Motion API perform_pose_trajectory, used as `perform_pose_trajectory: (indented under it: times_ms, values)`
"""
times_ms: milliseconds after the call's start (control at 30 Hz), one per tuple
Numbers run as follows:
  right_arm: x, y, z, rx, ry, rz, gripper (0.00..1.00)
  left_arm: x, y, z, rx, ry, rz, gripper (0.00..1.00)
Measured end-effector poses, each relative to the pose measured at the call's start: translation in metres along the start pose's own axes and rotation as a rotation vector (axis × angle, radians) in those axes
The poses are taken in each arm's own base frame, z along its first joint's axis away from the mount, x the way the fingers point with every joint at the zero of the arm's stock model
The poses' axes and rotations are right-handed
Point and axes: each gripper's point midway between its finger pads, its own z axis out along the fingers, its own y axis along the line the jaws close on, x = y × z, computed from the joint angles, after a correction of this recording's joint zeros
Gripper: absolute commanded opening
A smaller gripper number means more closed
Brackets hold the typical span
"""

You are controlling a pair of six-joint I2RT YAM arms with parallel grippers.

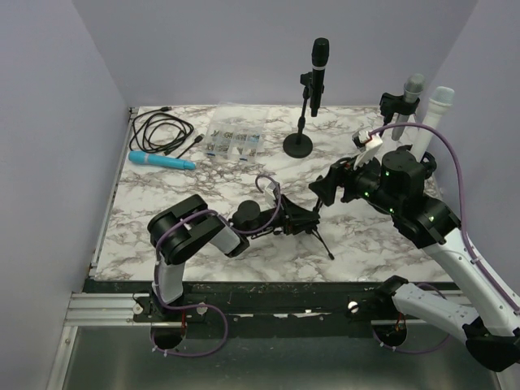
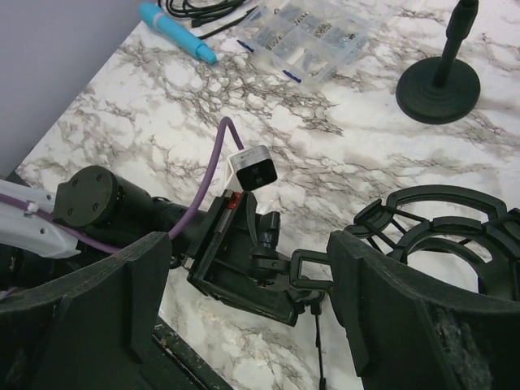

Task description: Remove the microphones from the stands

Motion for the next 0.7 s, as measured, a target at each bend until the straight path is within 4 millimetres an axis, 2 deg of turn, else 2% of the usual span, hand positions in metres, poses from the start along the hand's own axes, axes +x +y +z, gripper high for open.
perform_pose_trajectory:
  times_ms: [133, 167, 267, 300, 367, 500, 700]
  values:
    - [0.000, 0.000, 0.001, 0.000, 0.000, 0.001, 0.86, -0.004, -0.002, -0.004, 0.052, -0.019, -0.060, 0.00]
    - [0.000, 0.000, 0.001, 0.000, -0.001, 0.001, 0.86, -0.004, -0.002, -0.004, 0.055, -0.021, -0.069, 0.05]
    - [-0.001, 0.000, 0.002, 0.000, -0.003, 0.001, 0.86, -0.006, -0.004, -0.004, 0.061, -0.029, -0.077, 0.44]
    - [-0.001, 0.000, 0.002, 0.000, -0.003, 0.001, 0.86, -0.006, -0.003, -0.004, 0.062, -0.033, -0.077, 0.51]
    - [-0.001, 0.000, 0.003, 0.000, -0.002, 0.004, 0.86, -0.006, -0.002, -0.007, 0.059, -0.037, -0.075, 0.59]
    - [-0.001, 0.000, 0.003, 0.000, -0.001, 0.006, 0.86, -0.003, -0.006, -0.013, 0.052, -0.042, -0.022, 0.70]
    - [-0.001, 0.000, 0.004, 0.000, -0.002, 0.007, 0.86, 0.002, -0.017, -0.017, 0.031, -0.043, 0.132, 0.72]
